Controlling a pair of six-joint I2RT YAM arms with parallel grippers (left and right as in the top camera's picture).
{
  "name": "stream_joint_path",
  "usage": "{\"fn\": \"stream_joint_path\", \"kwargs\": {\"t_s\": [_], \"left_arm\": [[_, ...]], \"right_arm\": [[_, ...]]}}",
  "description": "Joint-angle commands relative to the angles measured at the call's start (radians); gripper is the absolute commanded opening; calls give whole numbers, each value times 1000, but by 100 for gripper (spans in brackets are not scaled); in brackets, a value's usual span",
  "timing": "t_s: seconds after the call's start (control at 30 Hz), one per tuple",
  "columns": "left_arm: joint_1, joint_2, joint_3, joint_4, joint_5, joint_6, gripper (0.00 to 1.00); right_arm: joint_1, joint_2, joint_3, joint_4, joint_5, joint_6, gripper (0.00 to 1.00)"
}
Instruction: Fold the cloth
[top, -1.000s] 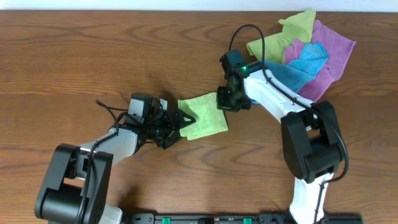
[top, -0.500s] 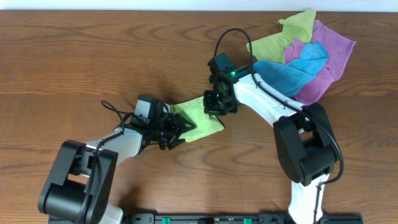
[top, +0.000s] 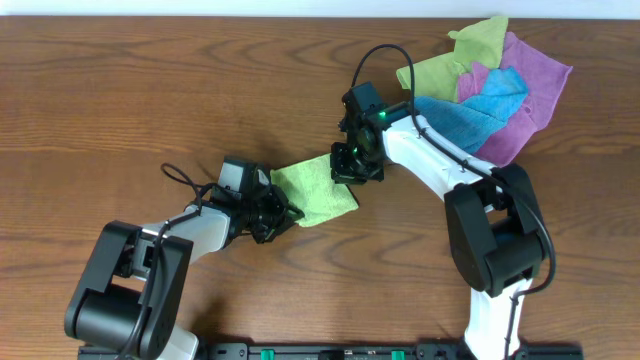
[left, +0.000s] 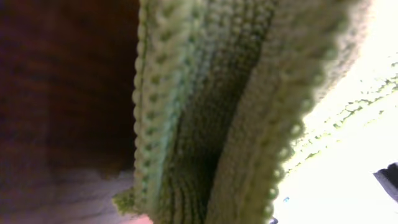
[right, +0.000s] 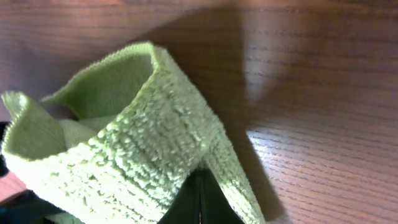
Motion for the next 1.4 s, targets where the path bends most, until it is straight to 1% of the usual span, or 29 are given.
{"fn": "stream_joint_path", "kwargs": {"t_s": [0.0, 0.13, 0.3, 0.43, 0.57, 0.6, 0.73, 0.8, 0.87, 0.97, 1.0, 1.13, 1.23, 1.37], "left_arm": [[18, 16, 19, 8, -15, 48, 6], [74, 2, 98, 4, 40, 91, 6], [220, -46, 237, 1, 87, 106, 6], [400, -80, 335, 1, 102, 111, 6], [574, -82, 377, 1, 137, 111, 6], [635, -82, 377, 1, 138, 111, 6], [800, -80, 377, 2, 144, 164, 6], [881, -80, 378, 32, 172, 202, 5], [907, -80, 392, 51, 175, 237, 6], [916, -80, 432, 50, 159, 359, 6], [915, -79, 447, 50, 125, 392, 6], [912, -51, 451, 58, 54, 436, 6], [899, 2, 475, 61, 55, 489, 6], [867, 89, 552, 56, 58, 542, 6]], "right_arm": [[-35, 5, 30, -34, -29, -47, 1], [-100, -17, 97, -120, -15, -103, 2], [-194, -64, 187, -249, 13, -187, 2], [-234, -106, 190, -286, 13, -216, 2], [-238, -122, 190, -297, 13, -230, 2], [-236, -123, 190, -297, 13, -231, 2], [-233, -123, 190, -296, 13, -230, 2], [-230, -123, 190, -296, 12, -230, 2], [-225, -123, 190, -298, 12, -230, 2], [-212, -123, 190, -301, 12, -230, 2], [-203, -123, 190, -300, 13, -230, 2], [-190, -123, 190, -299, 13, -230, 2], [-185, -123, 190, -292, 13, -230, 2], [-183, -123, 190, -277, 13, -230, 2]]}}
